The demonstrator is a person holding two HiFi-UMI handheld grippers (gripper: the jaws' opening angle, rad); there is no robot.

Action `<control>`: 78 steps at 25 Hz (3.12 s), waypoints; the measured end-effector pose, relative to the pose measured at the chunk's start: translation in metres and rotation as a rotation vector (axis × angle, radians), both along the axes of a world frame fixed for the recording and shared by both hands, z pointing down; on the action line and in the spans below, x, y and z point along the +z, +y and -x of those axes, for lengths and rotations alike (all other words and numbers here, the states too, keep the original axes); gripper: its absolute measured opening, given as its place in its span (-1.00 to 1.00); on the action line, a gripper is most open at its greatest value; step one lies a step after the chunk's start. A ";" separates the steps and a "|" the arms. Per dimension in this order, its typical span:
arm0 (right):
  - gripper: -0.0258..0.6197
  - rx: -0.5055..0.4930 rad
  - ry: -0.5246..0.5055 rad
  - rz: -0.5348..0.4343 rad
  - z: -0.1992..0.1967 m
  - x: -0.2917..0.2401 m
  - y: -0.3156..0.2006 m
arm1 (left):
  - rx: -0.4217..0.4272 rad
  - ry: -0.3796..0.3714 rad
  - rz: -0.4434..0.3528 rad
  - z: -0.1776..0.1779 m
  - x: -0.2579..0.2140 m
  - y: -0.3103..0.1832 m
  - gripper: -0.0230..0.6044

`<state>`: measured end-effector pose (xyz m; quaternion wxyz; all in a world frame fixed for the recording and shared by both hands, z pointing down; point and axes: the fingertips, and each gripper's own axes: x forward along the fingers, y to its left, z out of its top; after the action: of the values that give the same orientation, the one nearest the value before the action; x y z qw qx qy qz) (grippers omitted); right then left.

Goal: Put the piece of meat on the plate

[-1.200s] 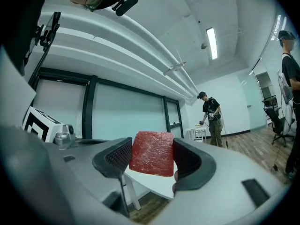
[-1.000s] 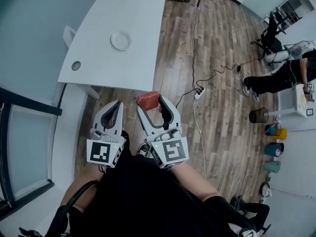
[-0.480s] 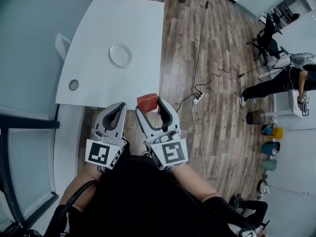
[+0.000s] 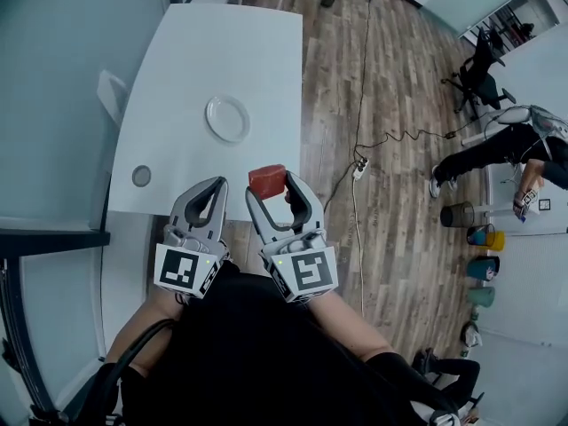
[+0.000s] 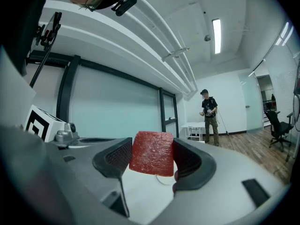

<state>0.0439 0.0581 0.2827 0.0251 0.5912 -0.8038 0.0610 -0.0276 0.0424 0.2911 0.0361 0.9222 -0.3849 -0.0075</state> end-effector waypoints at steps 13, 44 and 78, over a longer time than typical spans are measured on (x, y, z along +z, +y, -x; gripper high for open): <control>-0.06 0.028 0.020 -0.007 0.013 0.003 -0.020 | 0.030 0.017 0.013 0.011 0.006 -0.023 -0.92; -0.06 -0.184 -0.049 -0.010 -0.039 0.015 -0.117 | -0.179 -0.096 0.031 -0.036 0.010 -0.103 -0.92; -0.06 -0.122 0.004 0.133 0.005 0.053 -0.168 | -0.101 -0.076 0.177 -0.003 0.054 -0.155 -0.92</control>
<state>0.0394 -0.1099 0.3358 0.0697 0.5384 -0.8324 0.1114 -0.0244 -0.1130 0.3448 0.1025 0.8945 -0.4310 0.0596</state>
